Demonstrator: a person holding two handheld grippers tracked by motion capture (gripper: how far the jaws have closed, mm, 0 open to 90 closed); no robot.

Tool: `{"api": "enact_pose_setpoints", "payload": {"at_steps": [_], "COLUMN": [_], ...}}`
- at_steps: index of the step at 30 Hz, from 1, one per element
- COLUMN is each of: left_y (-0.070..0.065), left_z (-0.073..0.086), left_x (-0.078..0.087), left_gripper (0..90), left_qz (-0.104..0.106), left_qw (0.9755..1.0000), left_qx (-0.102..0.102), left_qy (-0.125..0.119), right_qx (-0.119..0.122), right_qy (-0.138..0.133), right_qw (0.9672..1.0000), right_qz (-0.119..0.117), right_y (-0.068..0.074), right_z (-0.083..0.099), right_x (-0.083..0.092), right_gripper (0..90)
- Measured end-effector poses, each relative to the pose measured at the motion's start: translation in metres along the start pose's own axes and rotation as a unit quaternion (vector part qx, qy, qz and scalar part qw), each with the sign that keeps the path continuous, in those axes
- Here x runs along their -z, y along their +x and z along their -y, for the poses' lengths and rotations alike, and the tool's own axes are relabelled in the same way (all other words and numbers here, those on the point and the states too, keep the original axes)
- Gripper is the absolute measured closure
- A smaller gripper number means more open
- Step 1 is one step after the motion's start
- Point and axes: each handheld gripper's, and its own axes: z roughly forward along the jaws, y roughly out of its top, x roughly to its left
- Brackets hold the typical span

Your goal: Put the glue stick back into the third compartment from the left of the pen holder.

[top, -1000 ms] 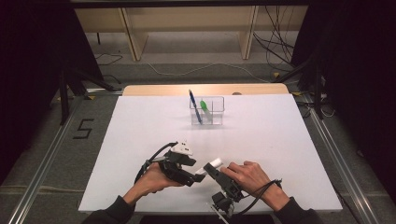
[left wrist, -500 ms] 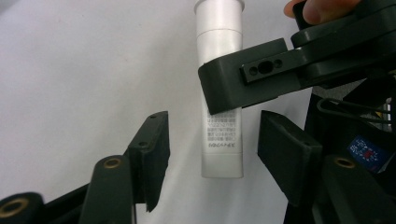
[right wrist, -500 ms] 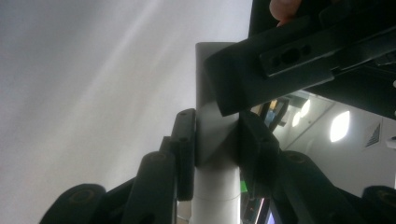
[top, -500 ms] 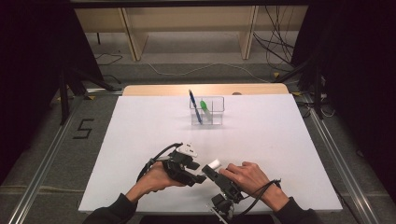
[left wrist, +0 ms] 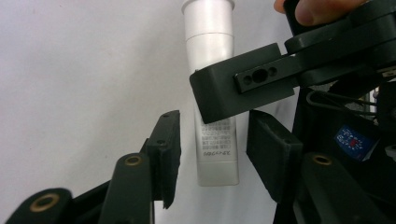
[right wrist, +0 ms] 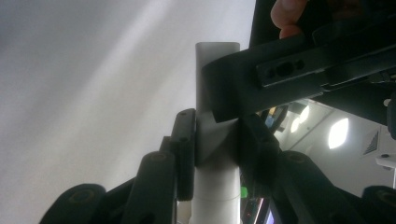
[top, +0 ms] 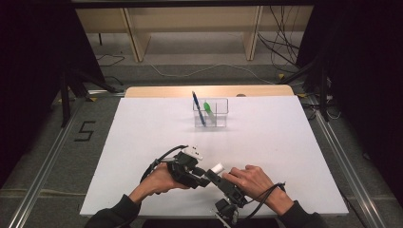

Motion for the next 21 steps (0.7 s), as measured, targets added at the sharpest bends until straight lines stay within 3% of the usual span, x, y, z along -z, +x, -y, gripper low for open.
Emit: {"api": "enact_pose_setpoints", "payload": {"at_steps": [21], "left_y": [0.0028], "left_z": [-0.0027], "left_x": [-0.0050], "left_gripper": [67.1], "left_qz": [0.016], "left_qw": [0.9997], "left_qx": [0.008], "left_qy": [0.018], "right_qx": [0.005], "right_qy": [-0.006], "right_qw": [1.0000], "right_qz": [0.001], "right_y": [0.0011], "right_z": [-0.0006], "right_x": [0.0009], "right_gripper": [70.2]}}
